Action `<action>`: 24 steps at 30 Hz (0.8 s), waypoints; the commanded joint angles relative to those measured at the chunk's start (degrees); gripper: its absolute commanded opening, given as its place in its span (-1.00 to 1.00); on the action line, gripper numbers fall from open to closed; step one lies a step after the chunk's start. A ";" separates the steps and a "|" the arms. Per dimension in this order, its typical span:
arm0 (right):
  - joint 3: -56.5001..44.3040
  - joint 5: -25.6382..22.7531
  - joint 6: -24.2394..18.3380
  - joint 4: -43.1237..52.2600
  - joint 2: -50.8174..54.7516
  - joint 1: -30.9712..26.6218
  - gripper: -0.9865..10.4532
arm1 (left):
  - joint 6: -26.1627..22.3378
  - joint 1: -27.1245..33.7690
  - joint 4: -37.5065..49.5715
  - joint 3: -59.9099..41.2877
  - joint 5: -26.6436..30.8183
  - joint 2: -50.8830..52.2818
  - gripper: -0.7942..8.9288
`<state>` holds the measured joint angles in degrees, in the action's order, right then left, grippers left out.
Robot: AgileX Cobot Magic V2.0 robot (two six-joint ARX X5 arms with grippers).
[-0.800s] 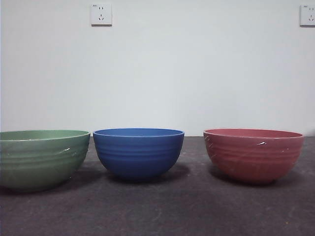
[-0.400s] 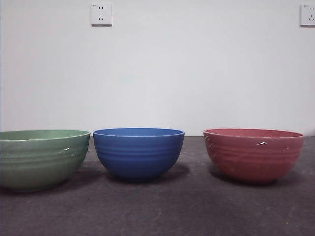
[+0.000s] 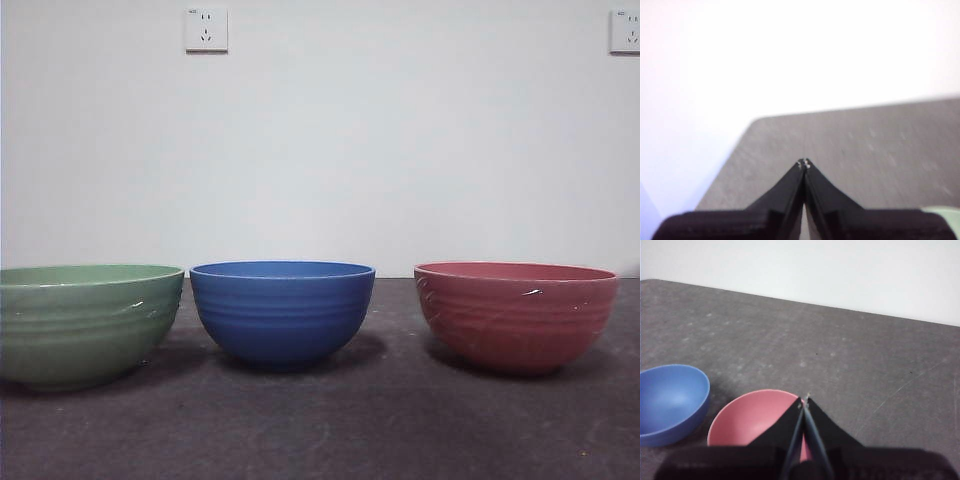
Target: Pick up the green bowl on the top,put the green bowl on the left,pick up the red bowl in the middle,put the red bowl on the right
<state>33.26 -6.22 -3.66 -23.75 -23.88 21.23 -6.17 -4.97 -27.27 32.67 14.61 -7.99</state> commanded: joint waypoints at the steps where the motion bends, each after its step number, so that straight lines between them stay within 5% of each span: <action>1: -0.20 -0.13 -0.09 0.24 0.04 -0.07 -0.82 | 0.31 1.64 3.04 -7.21 -2.36 1.88 -0.84; 7: -0.20 -0.15 -0.09 -0.35 -0.04 -0.09 -0.82 | 0.24 4.17 11.63 -21.03 -13.77 5.09 -0.84; 24: -0.20 -0.15 -0.09 -2.47 -0.17 -0.09 -0.82 | 4.92 4.72 11.37 -30.51 -15.06 7.89 -0.84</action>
<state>33.23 -6.22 -3.66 -26.46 -24.05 21.26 -2.31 -0.47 -15.81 2.87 -0.25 -0.27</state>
